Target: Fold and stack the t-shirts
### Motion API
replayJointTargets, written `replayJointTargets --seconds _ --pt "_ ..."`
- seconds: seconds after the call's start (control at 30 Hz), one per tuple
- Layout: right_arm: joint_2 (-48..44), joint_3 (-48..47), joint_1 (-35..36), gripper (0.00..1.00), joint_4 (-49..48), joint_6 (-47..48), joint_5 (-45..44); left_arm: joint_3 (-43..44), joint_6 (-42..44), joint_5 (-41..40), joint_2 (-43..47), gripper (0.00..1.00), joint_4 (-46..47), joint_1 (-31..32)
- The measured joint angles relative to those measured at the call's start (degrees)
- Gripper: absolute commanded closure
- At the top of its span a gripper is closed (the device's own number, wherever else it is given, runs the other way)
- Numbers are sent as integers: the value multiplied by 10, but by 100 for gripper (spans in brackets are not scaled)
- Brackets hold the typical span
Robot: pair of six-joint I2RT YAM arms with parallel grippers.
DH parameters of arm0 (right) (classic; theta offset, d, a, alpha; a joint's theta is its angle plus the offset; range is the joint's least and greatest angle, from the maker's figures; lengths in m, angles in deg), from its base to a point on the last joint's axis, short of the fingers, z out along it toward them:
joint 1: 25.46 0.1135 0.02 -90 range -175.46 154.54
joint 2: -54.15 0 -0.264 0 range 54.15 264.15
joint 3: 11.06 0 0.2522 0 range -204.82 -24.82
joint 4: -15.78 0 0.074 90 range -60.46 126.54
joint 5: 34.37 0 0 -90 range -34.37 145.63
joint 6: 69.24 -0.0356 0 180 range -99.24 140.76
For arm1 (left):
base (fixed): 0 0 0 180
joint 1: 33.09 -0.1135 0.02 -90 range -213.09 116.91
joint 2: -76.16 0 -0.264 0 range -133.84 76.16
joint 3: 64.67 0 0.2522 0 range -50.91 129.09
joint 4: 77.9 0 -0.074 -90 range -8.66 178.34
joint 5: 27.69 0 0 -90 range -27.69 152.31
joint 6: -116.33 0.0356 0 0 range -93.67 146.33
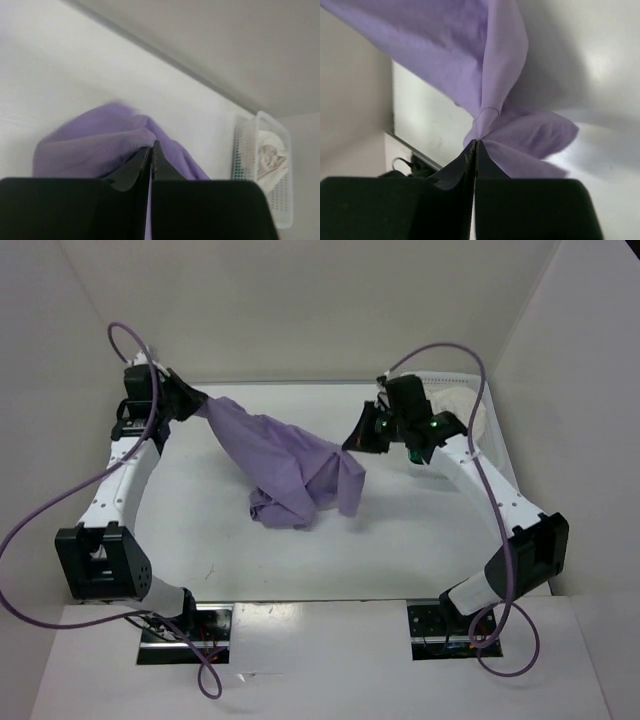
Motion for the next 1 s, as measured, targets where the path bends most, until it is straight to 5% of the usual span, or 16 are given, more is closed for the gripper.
replayJointTargets --seconds 0.27,0.53,0.63,0.77,1.0 --pt "-8 -241 -2 100 43 24 5 157 14 27 55 100 -86 -29" --pt "-70 -347 -3 100 39 25 41 353 63 -8 96 100 -156 -27" --pt "-97 -299 -3 99 17 26 50 329 74 -10 127 100 -141 -27" --pt "-110 -113 -3 93 -54 26 57 227 76 -16 144 100 -111 -28" --pt "115 70 -5 60 -96 13 40 102 70 -7 73 100 -132 -40"
